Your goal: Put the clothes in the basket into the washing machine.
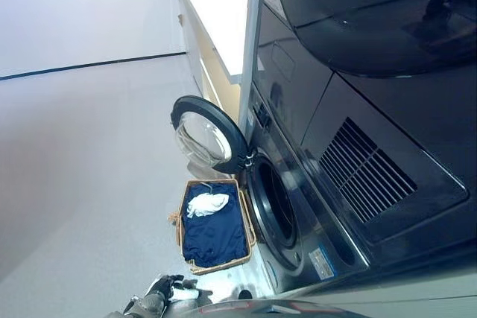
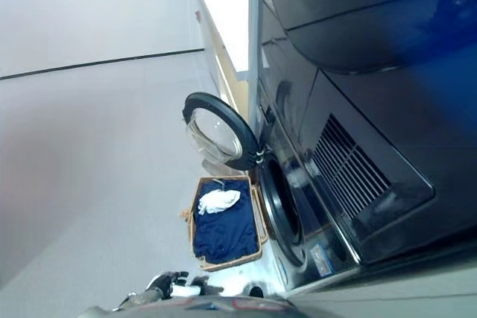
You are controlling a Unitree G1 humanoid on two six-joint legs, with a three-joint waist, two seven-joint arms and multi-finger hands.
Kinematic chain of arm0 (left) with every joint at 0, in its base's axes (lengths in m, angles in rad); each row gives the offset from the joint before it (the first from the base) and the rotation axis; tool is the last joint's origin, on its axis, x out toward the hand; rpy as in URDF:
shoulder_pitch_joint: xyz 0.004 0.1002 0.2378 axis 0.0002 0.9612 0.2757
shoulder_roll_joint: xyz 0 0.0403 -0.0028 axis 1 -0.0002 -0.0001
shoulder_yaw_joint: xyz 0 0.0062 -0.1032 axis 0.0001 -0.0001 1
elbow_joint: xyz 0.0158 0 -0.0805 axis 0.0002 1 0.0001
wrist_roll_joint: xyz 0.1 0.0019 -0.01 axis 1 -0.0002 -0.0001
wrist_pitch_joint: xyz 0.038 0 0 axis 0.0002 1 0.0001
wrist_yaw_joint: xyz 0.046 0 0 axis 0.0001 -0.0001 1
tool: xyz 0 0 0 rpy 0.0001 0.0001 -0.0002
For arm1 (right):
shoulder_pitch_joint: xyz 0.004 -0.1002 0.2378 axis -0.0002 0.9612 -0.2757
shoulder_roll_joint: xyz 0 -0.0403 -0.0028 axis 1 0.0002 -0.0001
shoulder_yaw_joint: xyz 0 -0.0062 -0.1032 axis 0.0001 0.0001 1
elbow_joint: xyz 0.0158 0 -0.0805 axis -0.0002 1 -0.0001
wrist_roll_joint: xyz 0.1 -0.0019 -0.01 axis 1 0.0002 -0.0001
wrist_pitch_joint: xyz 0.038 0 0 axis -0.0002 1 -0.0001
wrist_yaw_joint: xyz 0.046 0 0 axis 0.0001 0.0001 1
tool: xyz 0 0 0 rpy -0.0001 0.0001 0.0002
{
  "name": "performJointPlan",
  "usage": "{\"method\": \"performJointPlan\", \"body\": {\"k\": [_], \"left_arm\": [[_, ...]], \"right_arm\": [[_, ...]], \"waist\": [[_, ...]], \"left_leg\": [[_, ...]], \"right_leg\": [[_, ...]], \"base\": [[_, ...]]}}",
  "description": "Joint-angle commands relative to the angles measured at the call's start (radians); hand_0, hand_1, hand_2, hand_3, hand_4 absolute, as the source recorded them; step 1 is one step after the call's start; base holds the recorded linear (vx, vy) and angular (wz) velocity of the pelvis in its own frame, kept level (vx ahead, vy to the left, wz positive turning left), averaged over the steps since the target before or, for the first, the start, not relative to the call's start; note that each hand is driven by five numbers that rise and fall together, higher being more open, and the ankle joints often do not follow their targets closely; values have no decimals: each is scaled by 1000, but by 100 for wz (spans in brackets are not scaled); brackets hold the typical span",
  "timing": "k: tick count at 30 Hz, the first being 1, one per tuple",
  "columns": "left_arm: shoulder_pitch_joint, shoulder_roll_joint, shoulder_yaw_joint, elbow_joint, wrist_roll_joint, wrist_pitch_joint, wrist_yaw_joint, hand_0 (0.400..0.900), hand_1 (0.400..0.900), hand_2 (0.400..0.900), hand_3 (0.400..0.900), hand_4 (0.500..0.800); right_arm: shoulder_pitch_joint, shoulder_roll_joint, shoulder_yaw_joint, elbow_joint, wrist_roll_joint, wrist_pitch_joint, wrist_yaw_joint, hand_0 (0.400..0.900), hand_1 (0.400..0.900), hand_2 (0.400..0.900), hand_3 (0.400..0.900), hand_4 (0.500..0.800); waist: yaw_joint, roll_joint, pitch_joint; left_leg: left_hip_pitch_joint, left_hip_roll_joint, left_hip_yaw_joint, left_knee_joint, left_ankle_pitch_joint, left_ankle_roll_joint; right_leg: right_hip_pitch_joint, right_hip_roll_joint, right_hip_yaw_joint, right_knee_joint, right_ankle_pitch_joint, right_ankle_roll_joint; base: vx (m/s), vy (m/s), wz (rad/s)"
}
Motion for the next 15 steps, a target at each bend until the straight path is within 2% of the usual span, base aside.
{"method": "performJointPlan", "body": {"k": [1,3,6,8,10,11,12,13,14,15], "left_arm": [[13,40,7,34,-18,-8,21,900,900,900,900,800],[22,42,13,36,-25,-12,25,900,900,900,900,800],[27,51,17,26,-22,-21,48,900,900,900,900,800],[16,56,0,17,-4,-27,74,900,900,900,900,800],[-11,67,-36,-2,31,-22,104,900,900,900,900,800],[-13,76,-27,-11,26,-26,113,900,900,900,900,800],[-16,85,-19,-13,21,-24,124,900,900,900,900,800],[-29,101,-5,-22,11,-26,144,900,900,900,900,800],[-53,125,11,-35,7,-34,175,900,900,900,900,800],[-84,149,17,-33,7,-40,199,900,900,900,900,800]], "right_arm": [[-50,-39,17,-23,22,-49,-22,900,900,900,900,800],[-57,-41,23,-34,18,-50,-19,900,900,900,900,800],[-78,-45,31,-54,7,-52,-19,900,900,900,900,800],[-91,-46,37,-66,-1,-52,-25,900,900,900,900,800],[-98,-46,32,-82,-12,-45,-33,900,900,900,900,800],[-110,-50,37,-89,-22,-43,-35,900,900,900,900,800],[-121,-48,47,-96,-39,-41,-40,900,900,900,900,800],[-137,-46,68,-111,-60,-40,-42,900,900,900,900,800],[-163,-45,93,-136,-72,-40,-45,900,900,900,900,800],[-187,-39,110,-155,-67,-44,-46,900,900,900,900,800]], "waist": [[28,5,-23],[34,20,-30],[42,41,-45],[42,52,-50],[43,44,-43],[50,40,-36],[68,35,-30],[89,26,-14],[91,10,10],[87,-15,34]], "left_leg": [[-30,14,-49,-117,148,26],[-22,27,-60,-134,163,19],[-14,26,-57,-111,161,16],[-17,15,-30,-90,151,24],[-57,-21,42,0,107,38],[-57,-20,77,11,93,40],[-63,-11,112,20,79,39],[-79,-2,141,34,69,35],[-112,1,147,63,59,33],[-142,8,149,94,50,36]], "right_leg": [[5,27,91,113,-55,120],[29,24,130,128,-79,130],[59,-4,193,151,-110,155],[62,-43,215,167,-120,175],[54,-103,216,173,-105,205],[28,-122,207,167,-86,214],[-5,-151,163,158,-67,224],[-46,-188,71,143,-42,230],[-90,-202,35,139,-16,232],[-120,-198,48,137,1,238]], "base": [[266,150,-81],[297,195,-91],[292,287,-109],[251,364,-83],[200,346,-104],[69,259,-175],[-83,203,-187],[-180,176,-159],[-232,79,-104],[-210,20,-53]]}}
